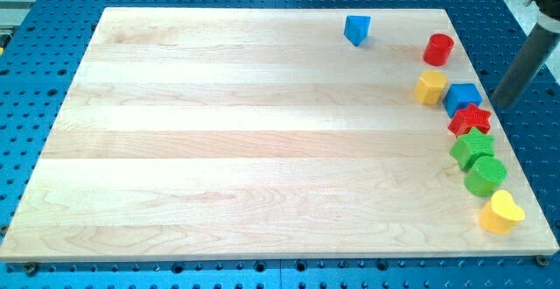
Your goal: Move the blue cube vertically below the blue triangle
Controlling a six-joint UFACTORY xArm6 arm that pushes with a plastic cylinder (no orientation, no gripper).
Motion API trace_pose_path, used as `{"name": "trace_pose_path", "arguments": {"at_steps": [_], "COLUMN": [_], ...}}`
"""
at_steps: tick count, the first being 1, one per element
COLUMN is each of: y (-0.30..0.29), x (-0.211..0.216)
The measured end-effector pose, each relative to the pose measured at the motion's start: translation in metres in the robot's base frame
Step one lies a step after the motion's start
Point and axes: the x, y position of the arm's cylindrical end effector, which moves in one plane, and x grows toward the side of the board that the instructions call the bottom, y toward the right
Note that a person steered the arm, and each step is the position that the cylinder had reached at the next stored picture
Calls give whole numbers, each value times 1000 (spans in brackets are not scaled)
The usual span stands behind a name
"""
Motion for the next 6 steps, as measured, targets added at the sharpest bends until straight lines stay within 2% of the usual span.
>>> {"name": "trace_pose_path", "arguments": {"at_steps": [3,5,6], "y": [0,-120,-171], "x": [5,8,37]}}
